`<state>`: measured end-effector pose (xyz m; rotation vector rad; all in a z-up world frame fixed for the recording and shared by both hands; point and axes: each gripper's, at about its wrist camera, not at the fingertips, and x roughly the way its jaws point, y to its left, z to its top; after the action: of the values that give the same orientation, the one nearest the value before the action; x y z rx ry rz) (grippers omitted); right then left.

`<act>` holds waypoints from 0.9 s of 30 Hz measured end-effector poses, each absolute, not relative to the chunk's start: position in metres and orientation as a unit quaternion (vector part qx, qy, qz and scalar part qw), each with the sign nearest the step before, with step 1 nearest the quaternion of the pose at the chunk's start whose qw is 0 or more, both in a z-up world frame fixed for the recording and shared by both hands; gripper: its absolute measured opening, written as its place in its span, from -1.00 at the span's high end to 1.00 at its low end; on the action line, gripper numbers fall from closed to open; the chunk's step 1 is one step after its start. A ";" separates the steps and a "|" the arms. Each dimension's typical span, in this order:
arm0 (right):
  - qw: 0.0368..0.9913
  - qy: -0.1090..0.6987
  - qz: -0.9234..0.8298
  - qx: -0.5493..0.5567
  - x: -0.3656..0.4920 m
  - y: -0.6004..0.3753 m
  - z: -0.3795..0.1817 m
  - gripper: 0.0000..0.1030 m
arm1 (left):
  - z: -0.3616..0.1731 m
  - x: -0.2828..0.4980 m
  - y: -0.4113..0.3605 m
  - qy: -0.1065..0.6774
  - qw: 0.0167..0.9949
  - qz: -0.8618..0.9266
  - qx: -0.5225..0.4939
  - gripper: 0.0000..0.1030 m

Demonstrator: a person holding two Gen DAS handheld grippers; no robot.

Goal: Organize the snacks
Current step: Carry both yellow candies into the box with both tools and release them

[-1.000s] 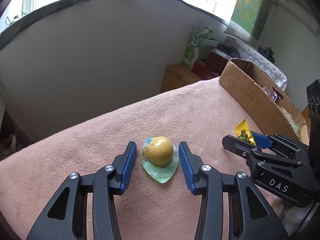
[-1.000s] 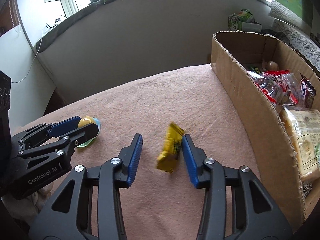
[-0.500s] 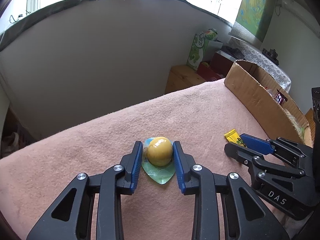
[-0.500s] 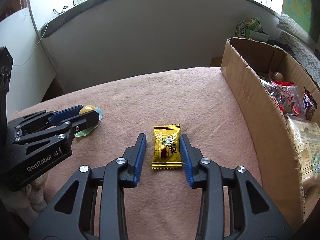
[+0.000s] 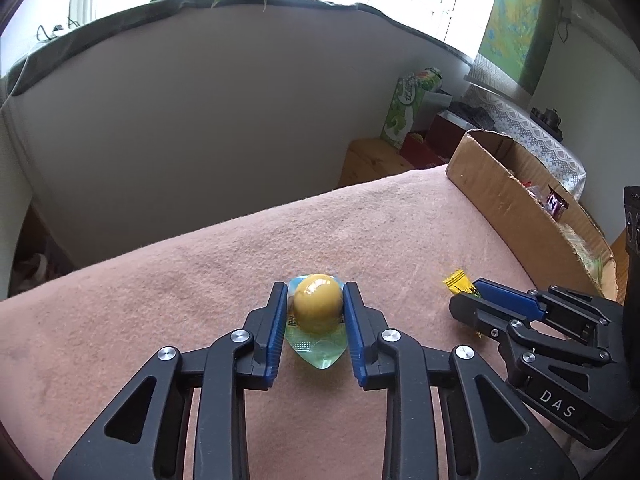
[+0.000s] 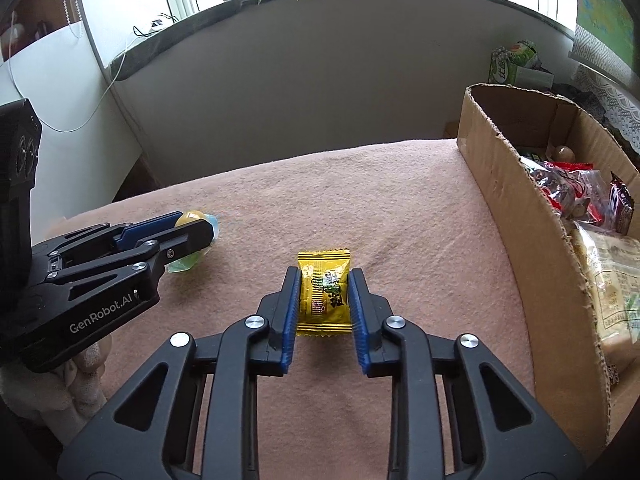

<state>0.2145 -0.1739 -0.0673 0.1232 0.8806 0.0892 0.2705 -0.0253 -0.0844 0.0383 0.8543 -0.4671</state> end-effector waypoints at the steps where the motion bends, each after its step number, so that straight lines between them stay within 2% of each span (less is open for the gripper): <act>1: 0.902 0.424 0.047 0.062 0.212 -0.175 -0.065 0.52 | -0.082 0.267 -0.026 0.408 0.885 -0.223 0.020 0.50; 17: 0.921 0.374 0.089 0.062 0.142 -0.194 -0.011 0.52 | -0.008 0.203 -0.051 0.332 0.912 -0.240 0.039 0.50; 27: 0.939 0.329 0.077 0.062 0.103 -0.246 0.026 0.52 | 0.012 0.186 -0.098 0.316 0.907 -0.274 0.042 0.50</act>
<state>0.1025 -0.2460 0.0256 0.1264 0.6721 0.1574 0.1865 -0.0979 0.0124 0.0864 0.6532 -0.5661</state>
